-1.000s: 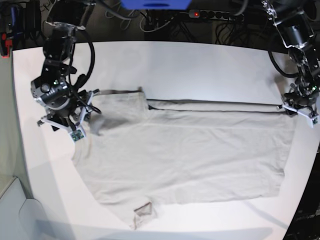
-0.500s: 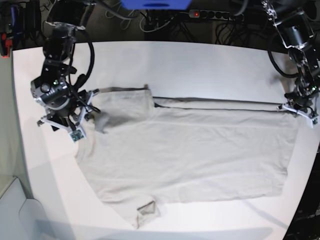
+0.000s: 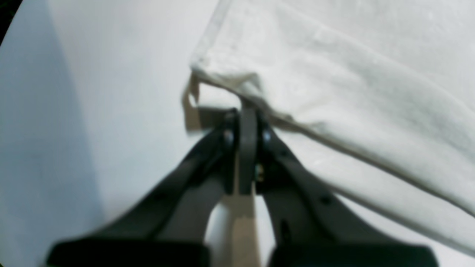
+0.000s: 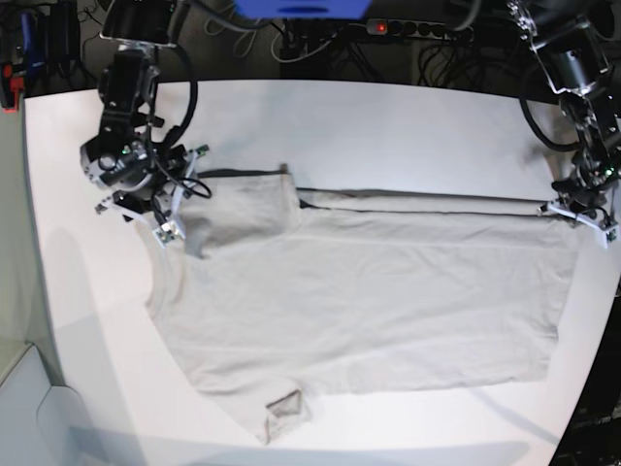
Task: Layout the t-shirt on the table in an organized manner, then fold the t-shirt properly
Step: 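Lower the folded edge onto the shirt and open both grippers, then regrasp the folded edge with both grippers and pull it taut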
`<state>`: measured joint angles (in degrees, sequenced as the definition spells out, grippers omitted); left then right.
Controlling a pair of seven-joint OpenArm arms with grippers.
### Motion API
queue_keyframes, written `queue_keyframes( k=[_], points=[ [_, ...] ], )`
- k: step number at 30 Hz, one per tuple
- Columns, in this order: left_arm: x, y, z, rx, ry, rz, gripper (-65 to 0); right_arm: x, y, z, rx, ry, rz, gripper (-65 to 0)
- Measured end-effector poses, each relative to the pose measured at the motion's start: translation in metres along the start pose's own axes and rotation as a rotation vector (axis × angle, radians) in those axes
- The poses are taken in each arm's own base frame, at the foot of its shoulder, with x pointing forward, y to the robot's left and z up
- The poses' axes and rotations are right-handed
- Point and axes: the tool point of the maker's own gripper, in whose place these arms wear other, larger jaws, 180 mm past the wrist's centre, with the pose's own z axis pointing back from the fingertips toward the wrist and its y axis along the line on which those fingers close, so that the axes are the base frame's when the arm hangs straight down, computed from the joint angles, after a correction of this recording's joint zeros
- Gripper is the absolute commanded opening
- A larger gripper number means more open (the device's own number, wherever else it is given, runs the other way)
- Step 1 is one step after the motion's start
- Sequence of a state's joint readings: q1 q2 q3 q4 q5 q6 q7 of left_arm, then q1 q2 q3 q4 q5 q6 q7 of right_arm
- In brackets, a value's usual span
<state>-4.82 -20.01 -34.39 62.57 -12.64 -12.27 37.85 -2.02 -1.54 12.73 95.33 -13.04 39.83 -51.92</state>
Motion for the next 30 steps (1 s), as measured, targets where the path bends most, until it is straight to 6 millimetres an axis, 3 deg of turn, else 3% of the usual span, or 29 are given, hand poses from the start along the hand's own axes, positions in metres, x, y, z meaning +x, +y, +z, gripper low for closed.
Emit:
queue_keyframes(
  k=[11, 16, 21, 30],
  points=[
    [0.000, 0.000, 0.000, 0.000, 0.000, 0.000, -64.9, -0.006, -0.021, 0.004, -0.042, 0.007, 0.008, -31.4],
    [0.000, 0.000, 0.000, 0.000, 0.000, 0.000, -64.9, -0.011, -0.040, 0.006, -0.078, 0.013, -0.041, -31.5],
    [0.000, 0.000, 0.000, 0.000, 0.000, 0.000, -64.9, -0.023, -0.040, 0.000, -0.060, 0.040, -0.059, -31.9],
    [0.000, 0.000, 0.000, 0.000, 0.000, 0.000, -64.9, -0.023, -0.040, 0.000, -0.060, 0.040, -0.059, -31.9]
  ],
)
